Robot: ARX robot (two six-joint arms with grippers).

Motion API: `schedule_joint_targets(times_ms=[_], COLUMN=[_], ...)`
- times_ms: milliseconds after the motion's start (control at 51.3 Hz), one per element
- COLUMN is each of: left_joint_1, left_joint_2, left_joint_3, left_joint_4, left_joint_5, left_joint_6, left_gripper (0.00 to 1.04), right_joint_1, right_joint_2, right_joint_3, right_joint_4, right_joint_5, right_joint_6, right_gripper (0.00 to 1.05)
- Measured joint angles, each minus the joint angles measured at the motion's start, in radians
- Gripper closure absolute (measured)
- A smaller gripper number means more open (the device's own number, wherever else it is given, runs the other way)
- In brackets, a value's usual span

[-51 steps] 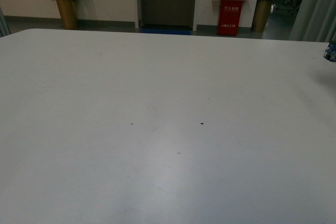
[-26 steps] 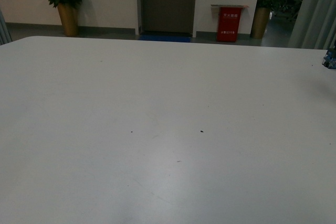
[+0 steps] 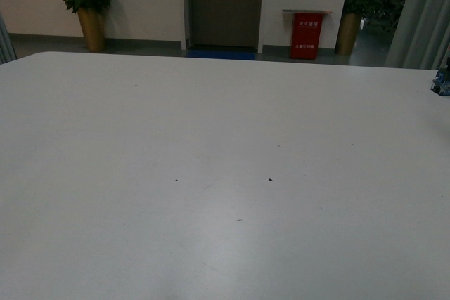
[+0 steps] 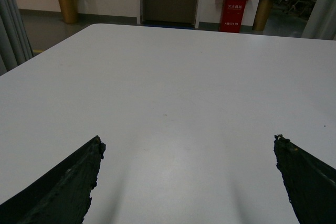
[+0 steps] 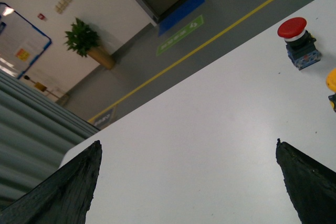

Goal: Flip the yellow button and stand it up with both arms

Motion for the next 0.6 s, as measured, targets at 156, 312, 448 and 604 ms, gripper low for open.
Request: schedule_joint_targets(times_ms=[156,312,448,604], left_joint_1=[0.000,0.000,0.000,0.000], left_joint_2=[0.000,0.000,0.000,0.000], left_joint_3=[0.000,0.000,0.000,0.000], left_joint_4=[0.000,0.000,0.000,0.000], left_joint_5=[0.000,0.000,0.000,0.000], left_joint_6=[0.000,0.000,0.000,0.000], left_gripper=[0.07,0.07,0.07,0.07], right_joint_1=[-0.114,-0.136,-0.147,-0.062], right_joint_2=[-0.163,-0.415,-0.603,-0.863], right_joint_3=[-0.122,-0.387,-0.557,-0.695], right_joint_4=[0.010,0.105,0.060,-0.085], right_joint_5=[-0.126,-0.018,-0.027,0.095], right_joint_6=[0.057,-0.465,-0.623,-0.670], right_gripper=[0.10,0.42,0.65,0.90])
